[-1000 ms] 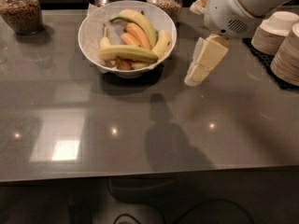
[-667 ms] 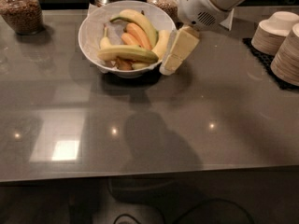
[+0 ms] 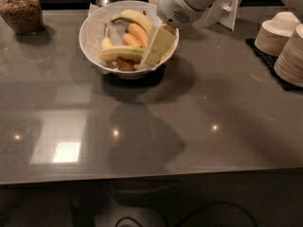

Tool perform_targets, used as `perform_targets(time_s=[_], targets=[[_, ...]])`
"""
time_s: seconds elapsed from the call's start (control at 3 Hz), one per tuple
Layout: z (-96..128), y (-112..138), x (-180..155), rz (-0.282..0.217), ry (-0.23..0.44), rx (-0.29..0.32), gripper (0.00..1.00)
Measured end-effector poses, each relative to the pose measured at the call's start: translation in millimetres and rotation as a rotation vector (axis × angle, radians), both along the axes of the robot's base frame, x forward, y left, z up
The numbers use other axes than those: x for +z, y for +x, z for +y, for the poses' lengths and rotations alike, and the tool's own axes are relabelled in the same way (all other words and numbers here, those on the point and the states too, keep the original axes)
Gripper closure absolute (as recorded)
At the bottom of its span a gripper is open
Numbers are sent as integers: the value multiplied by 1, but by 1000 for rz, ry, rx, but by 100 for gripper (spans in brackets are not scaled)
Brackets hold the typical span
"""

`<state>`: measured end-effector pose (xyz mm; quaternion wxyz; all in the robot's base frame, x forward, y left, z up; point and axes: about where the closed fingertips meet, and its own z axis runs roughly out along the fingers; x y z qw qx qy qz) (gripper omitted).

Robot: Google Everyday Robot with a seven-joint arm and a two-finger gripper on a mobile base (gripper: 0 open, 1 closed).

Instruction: Pick banana from white bowl

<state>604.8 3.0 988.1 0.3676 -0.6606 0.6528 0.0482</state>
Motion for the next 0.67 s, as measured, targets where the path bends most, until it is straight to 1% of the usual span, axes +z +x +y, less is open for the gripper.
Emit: perform_targets(time_s=[0.33,0.67], targets=[[8,9,-5,-14,23,10,0],[32,22,-15,-16,64,40,10]])
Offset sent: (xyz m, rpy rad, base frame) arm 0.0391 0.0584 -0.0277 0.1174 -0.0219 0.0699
